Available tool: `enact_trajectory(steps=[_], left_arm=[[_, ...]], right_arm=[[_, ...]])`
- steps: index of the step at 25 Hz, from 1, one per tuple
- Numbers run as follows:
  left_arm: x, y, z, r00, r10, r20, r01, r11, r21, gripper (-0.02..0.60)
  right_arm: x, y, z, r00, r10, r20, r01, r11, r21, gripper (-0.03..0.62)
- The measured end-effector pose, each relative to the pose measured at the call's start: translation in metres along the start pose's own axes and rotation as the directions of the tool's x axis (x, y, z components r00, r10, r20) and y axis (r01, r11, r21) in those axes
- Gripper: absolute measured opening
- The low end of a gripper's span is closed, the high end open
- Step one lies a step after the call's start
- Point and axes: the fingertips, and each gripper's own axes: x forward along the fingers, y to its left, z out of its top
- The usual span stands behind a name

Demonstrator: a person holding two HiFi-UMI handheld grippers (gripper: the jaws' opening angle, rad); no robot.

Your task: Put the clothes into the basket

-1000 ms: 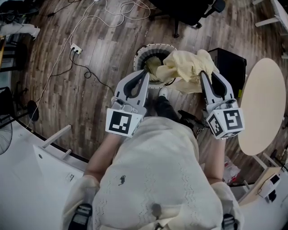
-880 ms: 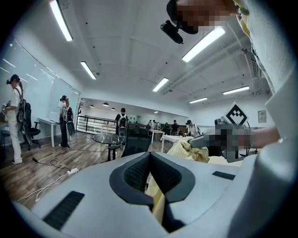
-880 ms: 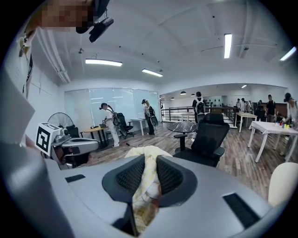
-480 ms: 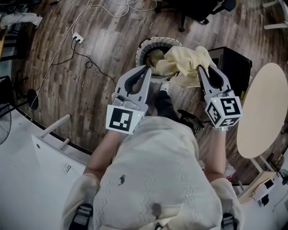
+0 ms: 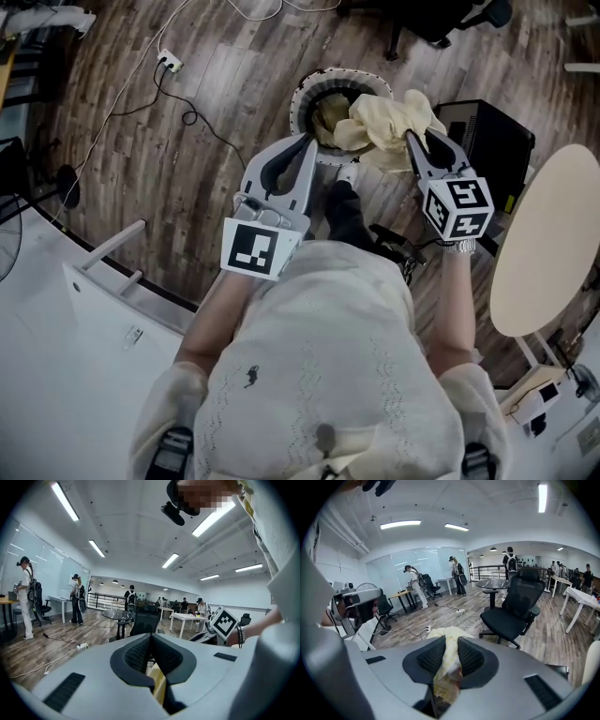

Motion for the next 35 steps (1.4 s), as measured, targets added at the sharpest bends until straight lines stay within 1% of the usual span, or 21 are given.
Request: enact_trajectory(steps=[8, 13, 15, 23, 27, 30, 35], left_arm=[[-0.006, 0.006, -0.008, 1.000, 0.018, -0.011, -0.018, 1.000, -0.009, 0.020], [-0.006, 0.007, -0.011, 0.999, 0.033, -0.014, -0.033, 0.999, -0.015, 0.020], [-0.007, 0.008, -0.012, 0.999, 0.042, -0.016, -0.042, 0.999, -0.016, 0.020], [-0.012, 0.006, -0.014, 0.998, 0.056, -0.010, -0.056, 0.998, -0.008, 0.020], [-0.013, 0.007, -0.015, 0.997, 0.074, -0.009, -0.074, 0.997, -0.014, 0.020], [-0.016, 0.009, -0.015, 0.996, 0.089, -0.008, -0.089, 0.996, -0.016, 0.020], [-0.028, 0.015, -0.017, 0.993, 0.122, -0.006, -0.122, 0.992, -0.019, 0.020]], right_arm=[[0.040, -0.001, -0.039, 0.993, 0.037, -0.116, -0.035, 0.999, 0.021, 0.086], [0.057, -0.009, -0.058, 0.985, 0.090, -0.150, -0.072, 0.990, 0.121, 0.087], [0.064, -0.010, -0.063, 0.981, 0.097, -0.170, -0.077, 0.990, 0.122, 0.087], [0.095, -0.013, -0.093, 0.955, 0.113, -0.274, -0.088, 0.991, 0.103, 0.091], [0.110, -0.018, -0.108, 0.942, 0.127, -0.310, -0.087, 0.986, 0.140, 0.091], [0.119, -0.021, -0.118, 0.931, 0.124, -0.342, -0.077, 0.986, 0.149, 0.091], [0.131, -0.022, -0.127, 0.923, 0.122, -0.366, -0.057, 0.981, 0.184, 0.091]])
